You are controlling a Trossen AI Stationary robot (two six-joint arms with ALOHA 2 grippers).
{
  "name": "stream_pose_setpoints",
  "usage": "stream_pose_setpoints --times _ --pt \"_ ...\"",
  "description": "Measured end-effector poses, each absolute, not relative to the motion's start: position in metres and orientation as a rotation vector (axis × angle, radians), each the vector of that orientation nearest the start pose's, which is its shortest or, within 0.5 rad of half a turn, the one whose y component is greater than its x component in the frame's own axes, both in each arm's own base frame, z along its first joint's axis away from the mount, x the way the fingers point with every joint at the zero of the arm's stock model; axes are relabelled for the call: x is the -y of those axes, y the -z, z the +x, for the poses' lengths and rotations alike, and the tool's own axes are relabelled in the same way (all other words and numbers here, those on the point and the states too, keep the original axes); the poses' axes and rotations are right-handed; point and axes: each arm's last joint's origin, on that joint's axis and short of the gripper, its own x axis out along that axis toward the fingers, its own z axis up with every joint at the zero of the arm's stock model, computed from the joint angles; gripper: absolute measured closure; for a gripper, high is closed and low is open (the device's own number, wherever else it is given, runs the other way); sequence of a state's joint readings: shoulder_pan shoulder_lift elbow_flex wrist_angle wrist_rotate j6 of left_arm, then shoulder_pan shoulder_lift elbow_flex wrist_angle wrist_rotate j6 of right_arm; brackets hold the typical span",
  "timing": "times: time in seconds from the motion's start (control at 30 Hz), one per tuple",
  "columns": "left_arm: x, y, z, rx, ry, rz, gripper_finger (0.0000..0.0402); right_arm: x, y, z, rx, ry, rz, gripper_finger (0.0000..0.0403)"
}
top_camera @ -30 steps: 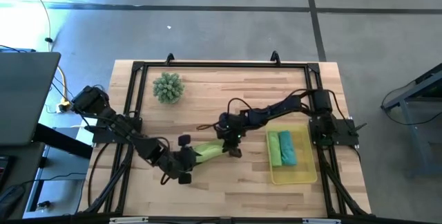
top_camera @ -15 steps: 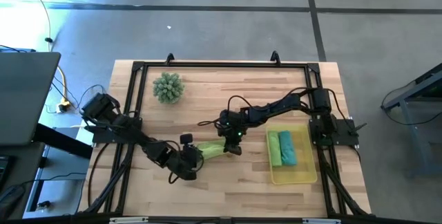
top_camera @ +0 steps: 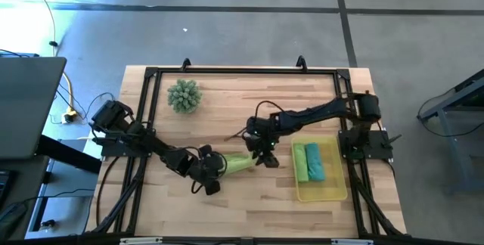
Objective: Roll microfiber towels into tight, uniform cylinder then place into a basket
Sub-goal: Roll the light green cloth
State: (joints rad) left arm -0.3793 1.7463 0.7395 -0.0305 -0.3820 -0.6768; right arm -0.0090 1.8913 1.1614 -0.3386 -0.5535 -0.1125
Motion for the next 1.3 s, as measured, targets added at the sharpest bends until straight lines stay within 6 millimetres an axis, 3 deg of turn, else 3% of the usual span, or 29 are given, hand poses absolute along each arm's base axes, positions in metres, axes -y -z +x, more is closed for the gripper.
stream_pose_setpoints --times 0.17,0.27,0.37,0.5,0.63,0.97,1.13,1.3 --pt "0.091 -0.107 0.282 -0.935 -0.309 -0.346 0.0329 -0.052 -0.183 0.361 -0.909 -0.594 -0.165 0.0258" --pt "0.086 -0.107 0.284 -0.945 -0.313 -0.399 0.033 -0.082 -0.184 0.359 -0.857 -0.556 -0.477 0.0258" --pt "0.083 -0.107 0.285 -0.95 -0.308 -0.418 0.033 -0.102 -0.175 0.363 -0.819 -0.495 -0.642 0.0259" --pt "0.082 -0.107 0.286 -0.957 -0.297 -0.431 0.033 -0.104 -0.158 0.372 -0.825 -0.4 -0.619 0.0259" --pt "0.082 -0.107 0.286 -0.957 -0.297 -0.432 0.033 -0.094 -0.144 0.377 -0.881 -0.273 -0.582 0.0259" --pt "0.082 -0.106 0.286 -0.958 -0.297 -0.435 0.033 -0.079 -0.137 0.377 -0.957 -0.249 -0.546 0.0259" --pt "0.082 -0.106 0.285 -0.959 -0.297 -0.435 0.033 -0.076 -0.156 0.37 -1.006 -0.143 -0.575 0.0259" --pt "0.082 -0.106 0.285 -0.959 -0.297 -0.435 0.033 -0.096 -0.172 0.362 -0.956 -0.198 -0.534 0.0259"
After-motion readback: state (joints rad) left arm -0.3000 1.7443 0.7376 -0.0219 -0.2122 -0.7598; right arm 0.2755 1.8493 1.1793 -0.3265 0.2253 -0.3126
